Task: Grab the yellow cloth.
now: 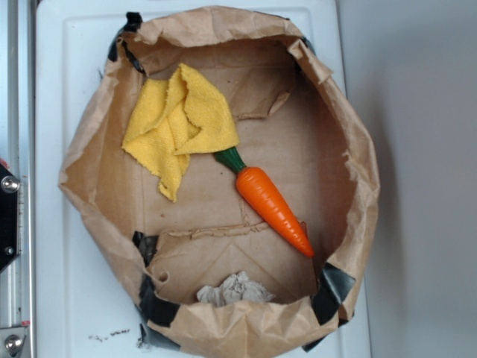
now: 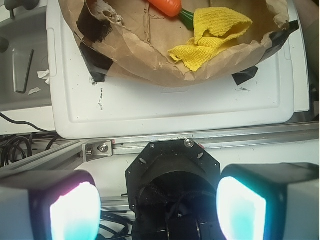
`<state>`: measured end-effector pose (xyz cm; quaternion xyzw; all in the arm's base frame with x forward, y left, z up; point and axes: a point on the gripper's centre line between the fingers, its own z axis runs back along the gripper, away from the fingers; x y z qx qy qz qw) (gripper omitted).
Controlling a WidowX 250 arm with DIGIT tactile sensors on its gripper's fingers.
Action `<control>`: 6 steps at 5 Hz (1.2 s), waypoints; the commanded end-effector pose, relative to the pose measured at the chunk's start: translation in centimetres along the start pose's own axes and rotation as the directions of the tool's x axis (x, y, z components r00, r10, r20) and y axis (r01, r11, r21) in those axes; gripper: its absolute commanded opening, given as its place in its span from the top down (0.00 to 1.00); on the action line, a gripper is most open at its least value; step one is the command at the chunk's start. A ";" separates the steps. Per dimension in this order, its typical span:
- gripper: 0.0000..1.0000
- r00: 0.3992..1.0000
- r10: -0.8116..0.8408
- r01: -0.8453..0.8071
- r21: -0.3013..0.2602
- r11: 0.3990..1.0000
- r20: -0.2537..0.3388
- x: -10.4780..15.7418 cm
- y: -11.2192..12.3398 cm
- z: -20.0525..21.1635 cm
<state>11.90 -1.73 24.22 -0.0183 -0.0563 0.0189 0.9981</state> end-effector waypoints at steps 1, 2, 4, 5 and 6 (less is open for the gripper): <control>0.00 1.000 0.000 0.000 0.000 1.000 0.000 0.0 0.0 0.0; 0.00 0.999 -0.003 0.002 0.010 1.000 0.036 2.0 -0.4 -0.4; 0.00 0.988 -0.099 0.100 0.001 0.995 0.121 6.8 -0.4 -0.7; 0.00 0.945 -0.319 0.317 0.035 0.948 0.075 8.4 2.2 -2.0; 0.00 0.887 -0.461 0.461 0.015 0.887 0.024 9.3 4.4 -3.1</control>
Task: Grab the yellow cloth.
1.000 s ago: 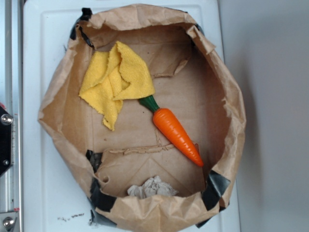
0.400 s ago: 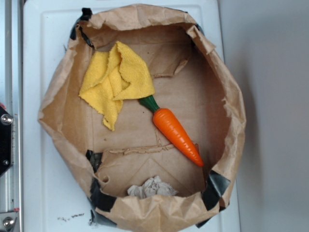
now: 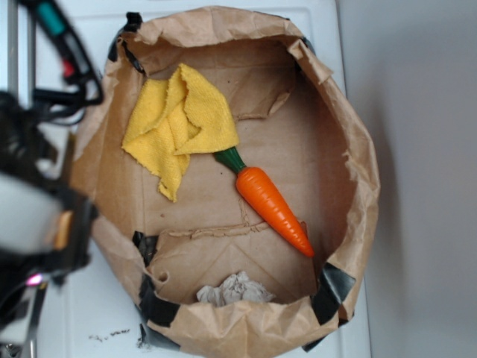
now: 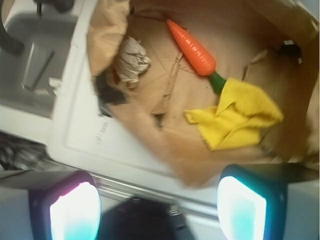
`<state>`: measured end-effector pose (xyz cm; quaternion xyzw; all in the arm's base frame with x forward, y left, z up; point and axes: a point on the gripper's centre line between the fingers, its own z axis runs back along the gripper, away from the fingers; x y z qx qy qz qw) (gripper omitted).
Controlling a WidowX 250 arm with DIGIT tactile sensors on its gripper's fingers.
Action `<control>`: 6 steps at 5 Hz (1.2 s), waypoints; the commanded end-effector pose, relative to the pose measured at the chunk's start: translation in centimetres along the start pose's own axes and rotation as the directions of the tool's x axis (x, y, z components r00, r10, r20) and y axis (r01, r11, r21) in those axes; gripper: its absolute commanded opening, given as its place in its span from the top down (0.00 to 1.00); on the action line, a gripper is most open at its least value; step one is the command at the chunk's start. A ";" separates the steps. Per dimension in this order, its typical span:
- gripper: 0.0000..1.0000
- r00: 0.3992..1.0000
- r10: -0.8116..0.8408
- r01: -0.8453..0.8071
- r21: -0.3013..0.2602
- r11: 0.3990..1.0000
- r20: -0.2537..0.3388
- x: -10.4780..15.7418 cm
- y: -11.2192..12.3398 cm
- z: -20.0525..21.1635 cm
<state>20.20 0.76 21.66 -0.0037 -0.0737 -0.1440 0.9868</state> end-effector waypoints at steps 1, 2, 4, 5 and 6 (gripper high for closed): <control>0.00 0.986 -0.143 0.139 -0.054 0.989 -0.081 -0.2 5.2 -1.0; 0.00 0.986 -0.143 0.139 -0.054 0.989 -0.081 -0.2 5.2 -1.0; 0.00 0.986 -0.143 0.139 -0.054 0.989 -0.081 -0.2 5.2 -1.0; 0.00 0.993 -0.115 0.115 0.012 0.993 0.028 1.0 6.3 -4.3; 0.00 0.997 -0.070 0.065 0.110 0.992 0.040 4.3 7.7 -8.3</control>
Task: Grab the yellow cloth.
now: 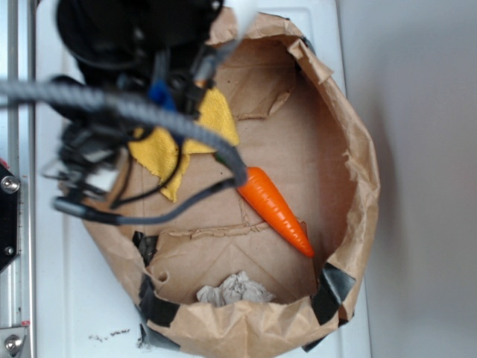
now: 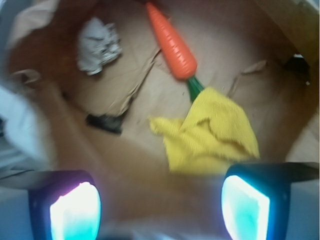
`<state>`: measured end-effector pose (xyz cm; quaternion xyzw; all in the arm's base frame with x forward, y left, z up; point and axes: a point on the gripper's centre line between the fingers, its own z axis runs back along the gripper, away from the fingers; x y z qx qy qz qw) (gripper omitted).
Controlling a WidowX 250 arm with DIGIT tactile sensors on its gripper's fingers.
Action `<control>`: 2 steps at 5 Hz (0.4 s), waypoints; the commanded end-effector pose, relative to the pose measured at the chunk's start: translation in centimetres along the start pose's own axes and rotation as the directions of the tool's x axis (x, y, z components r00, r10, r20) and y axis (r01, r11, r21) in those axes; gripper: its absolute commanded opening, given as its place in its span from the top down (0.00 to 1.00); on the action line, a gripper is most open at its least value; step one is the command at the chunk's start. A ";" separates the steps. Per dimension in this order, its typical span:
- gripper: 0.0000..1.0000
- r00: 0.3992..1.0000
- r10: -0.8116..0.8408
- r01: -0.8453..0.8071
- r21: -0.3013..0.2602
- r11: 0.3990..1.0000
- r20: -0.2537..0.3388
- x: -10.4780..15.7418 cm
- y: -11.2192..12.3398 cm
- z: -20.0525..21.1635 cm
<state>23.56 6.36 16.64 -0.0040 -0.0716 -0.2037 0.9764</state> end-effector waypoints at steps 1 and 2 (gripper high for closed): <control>0.00 0.999 0.028 -0.030 0.162 0.986 0.019 6.9 3.3 -5.8; 0.00 0.999 -0.015 0.024 0.201 0.979 -0.047 2.2 1.3 -6.0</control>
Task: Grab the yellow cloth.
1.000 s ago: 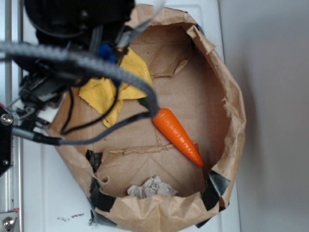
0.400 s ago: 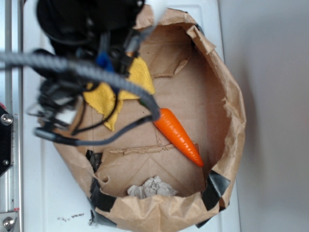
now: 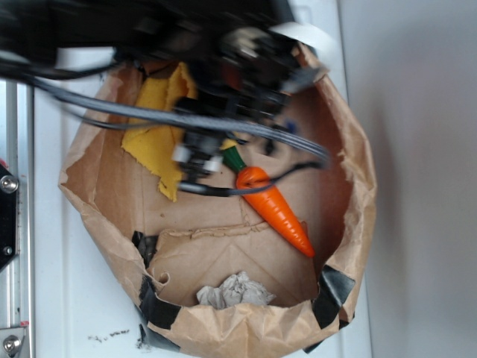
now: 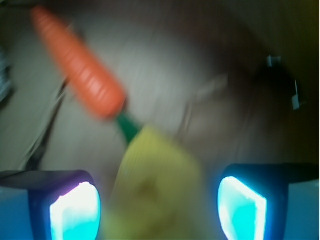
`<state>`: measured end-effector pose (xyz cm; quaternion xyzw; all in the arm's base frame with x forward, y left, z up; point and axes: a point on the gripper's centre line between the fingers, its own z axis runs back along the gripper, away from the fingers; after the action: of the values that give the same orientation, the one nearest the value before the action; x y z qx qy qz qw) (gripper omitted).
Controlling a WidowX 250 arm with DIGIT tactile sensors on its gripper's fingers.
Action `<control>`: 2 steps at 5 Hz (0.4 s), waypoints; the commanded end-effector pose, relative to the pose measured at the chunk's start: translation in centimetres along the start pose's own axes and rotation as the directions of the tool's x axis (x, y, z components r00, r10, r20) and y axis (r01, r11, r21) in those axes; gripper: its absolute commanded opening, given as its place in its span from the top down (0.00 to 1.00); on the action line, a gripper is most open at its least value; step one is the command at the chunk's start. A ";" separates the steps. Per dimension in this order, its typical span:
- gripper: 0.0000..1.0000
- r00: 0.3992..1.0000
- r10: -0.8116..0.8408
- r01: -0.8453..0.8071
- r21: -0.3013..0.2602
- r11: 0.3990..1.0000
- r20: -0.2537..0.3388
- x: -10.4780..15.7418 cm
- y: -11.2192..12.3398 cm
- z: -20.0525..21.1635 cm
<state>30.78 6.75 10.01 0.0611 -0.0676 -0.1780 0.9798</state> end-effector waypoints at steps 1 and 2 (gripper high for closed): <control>0.00 0.994 -0.107 0.108 0.065 0.992 -0.020 -8.5 -1.8 2.7; 0.00 0.991 -0.131 0.131 0.043 0.990 0.005 -13.4 -2.0 4.8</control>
<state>17.34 8.45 12.44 0.0768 -0.0699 -0.2498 0.9627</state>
